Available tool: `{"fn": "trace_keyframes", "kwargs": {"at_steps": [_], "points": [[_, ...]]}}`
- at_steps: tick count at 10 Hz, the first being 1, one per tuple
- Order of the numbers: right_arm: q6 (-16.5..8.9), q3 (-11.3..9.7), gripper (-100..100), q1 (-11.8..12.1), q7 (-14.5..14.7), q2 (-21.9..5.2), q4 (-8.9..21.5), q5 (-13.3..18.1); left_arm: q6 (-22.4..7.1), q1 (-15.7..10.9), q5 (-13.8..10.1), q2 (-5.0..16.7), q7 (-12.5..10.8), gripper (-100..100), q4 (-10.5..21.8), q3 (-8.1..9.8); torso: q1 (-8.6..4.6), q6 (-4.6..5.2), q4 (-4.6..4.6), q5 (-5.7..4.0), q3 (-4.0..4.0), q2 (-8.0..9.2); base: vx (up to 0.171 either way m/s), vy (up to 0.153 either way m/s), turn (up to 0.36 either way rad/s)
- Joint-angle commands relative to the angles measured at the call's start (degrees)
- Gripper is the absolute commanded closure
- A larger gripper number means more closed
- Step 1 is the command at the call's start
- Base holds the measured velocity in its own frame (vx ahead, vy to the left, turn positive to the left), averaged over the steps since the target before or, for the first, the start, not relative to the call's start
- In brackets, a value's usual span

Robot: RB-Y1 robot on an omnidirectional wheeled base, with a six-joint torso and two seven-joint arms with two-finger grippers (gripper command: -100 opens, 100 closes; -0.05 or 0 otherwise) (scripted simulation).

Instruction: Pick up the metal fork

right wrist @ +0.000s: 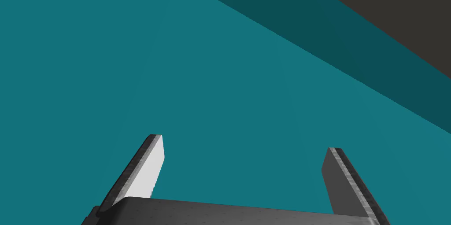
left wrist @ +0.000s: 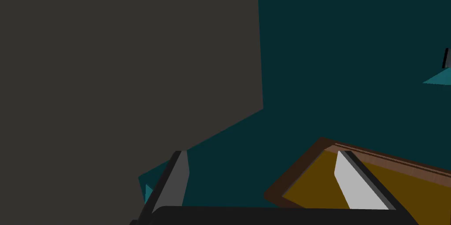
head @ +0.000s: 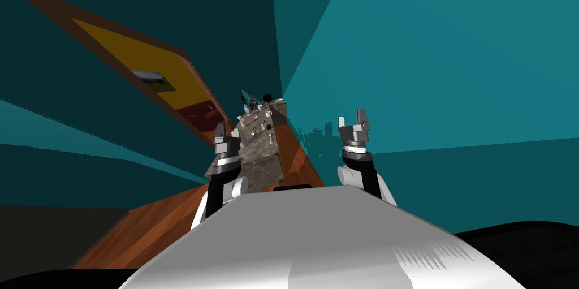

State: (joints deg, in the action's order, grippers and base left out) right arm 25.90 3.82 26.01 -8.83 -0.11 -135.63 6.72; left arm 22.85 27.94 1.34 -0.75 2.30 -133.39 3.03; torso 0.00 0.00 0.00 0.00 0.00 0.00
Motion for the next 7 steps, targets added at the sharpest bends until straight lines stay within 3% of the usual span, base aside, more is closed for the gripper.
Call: {"fn": "trace_keyframes", "kwargs": {"at_steps": [1,7], "points": [[0.0,0.0,0,0.0,0.0,0.0,0.0,0.0,-0.3,0.0,-0.2,2.2,-0.1,-100,0.5,0.17,0.0,0.0,0.0,0.0,0.0,0.0,0.001,0.002,-0.03],[0.0,0.0,0,0.0,0.0,0.0,0.0,0.0,-2.8,0.4,-1.9,12.1,-0.5,-100,4.5,1.42,0.08,0.0,0.0,0.02,-0.01,-0.01,0.001,0.014,-0.054]]}}
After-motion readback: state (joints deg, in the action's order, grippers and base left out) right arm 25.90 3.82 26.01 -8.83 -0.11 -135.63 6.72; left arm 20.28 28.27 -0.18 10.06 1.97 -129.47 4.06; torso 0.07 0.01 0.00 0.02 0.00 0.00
